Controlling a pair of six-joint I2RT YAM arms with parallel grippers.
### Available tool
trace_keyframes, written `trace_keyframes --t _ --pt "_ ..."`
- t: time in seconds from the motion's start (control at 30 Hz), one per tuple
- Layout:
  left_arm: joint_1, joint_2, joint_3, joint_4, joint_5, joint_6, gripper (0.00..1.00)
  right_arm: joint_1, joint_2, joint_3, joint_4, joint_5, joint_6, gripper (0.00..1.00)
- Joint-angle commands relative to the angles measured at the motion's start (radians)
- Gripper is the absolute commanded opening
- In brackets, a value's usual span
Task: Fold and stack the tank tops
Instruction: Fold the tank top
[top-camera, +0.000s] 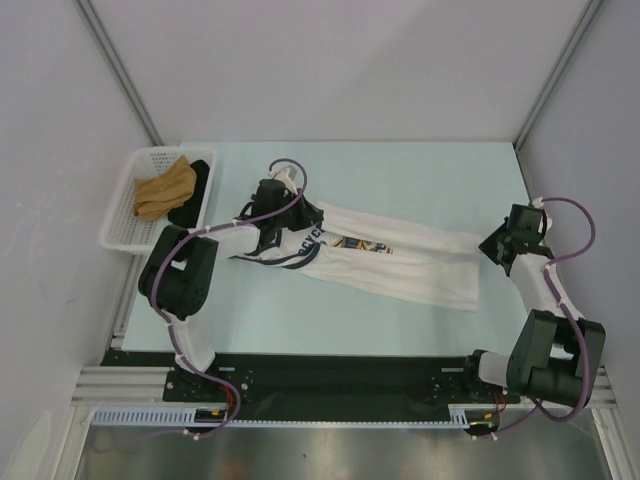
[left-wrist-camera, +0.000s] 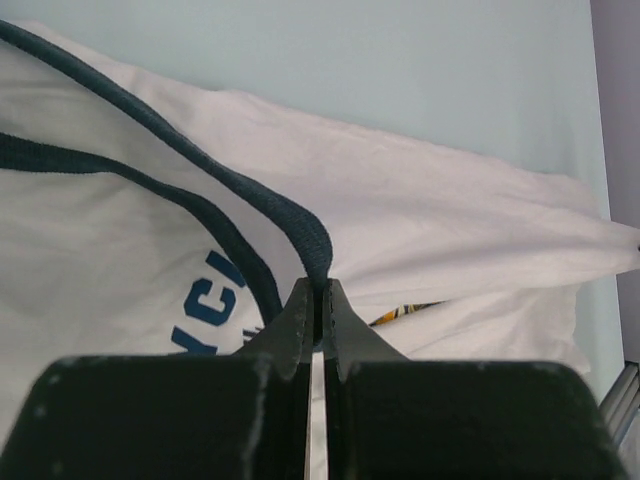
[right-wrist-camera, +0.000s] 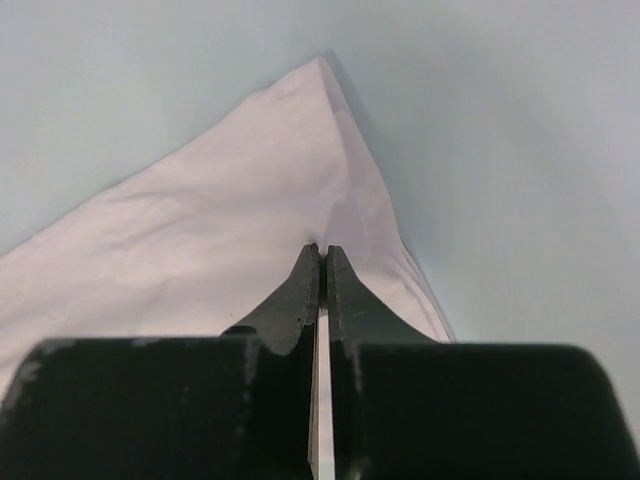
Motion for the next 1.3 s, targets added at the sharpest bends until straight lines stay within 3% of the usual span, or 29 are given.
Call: trace_keyframes --t 0.0,0.5,0.63,0.73,0.77,0.8,0.83,0.87,0.97,1.1,1.2,1.27 --pt "-0.012 -0.112 -0.063 0.060 -0.006 0.012 0.00 -0.005 -0.078 -0.040 -0.025 0.004 0.016 0.00" --pt "-0.055 -0.269 -0.351 0.140 -0.086 -0.060 0.00 -0.003 -0.236 -0.236 -0.065 0.045 0.123 0.00" --pt "-0.056 -0.275 -0.376 0.099 -0.126 -0.084 0.03 -0.005 -0.258 -0.286 -0.086 0.109 0.183 0.01" --pt "-0.056 -0.284 -0.388 0.042 -0.170 -0.110 0.11 -0.008 -0.276 -0.302 -0.089 0.113 0.203 0.17" --pt "-0.056 -0.289 -0.396 0.040 -0.177 -0.114 0.20 -0.008 -0.291 -0.302 -0.094 0.114 0.209 0.24" --pt "-0.058 -0.310 -0.415 0.050 -0.181 -0.118 0.27 -0.008 -0.302 -0.299 -0.100 0.116 0.210 0.38" --pt "-0.056 -0.324 -0.425 0.053 -0.195 -0.120 0.48 -0.008 -0.313 -0.296 -0.102 0.119 0.210 0.41" --pt "-0.059 -0.339 -0.438 0.051 -0.204 -0.120 0.55 -0.008 -0.336 -0.292 -0.099 0.119 0.203 0.42" --pt "-0.061 -0.404 -0.433 0.011 -0.235 -0.081 0.64 0.007 -0.362 -0.263 -0.100 0.117 0.148 0.43" --pt "-0.063 -0.494 -0.388 -0.094 -0.281 -0.038 0.66 0.041 -0.348 -0.212 -0.088 0.101 0.074 0.48" --pt "-0.064 -0.568 -0.390 -0.192 -0.348 -0.055 0.67 0.085 -0.288 -0.169 -0.054 0.058 0.014 0.52" --pt "-0.066 -0.623 -0.399 -0.318 -0.426 -0.104 0.72 0.134 -0.216 -0.117 -0.044 0.064 -0.029 0.54"
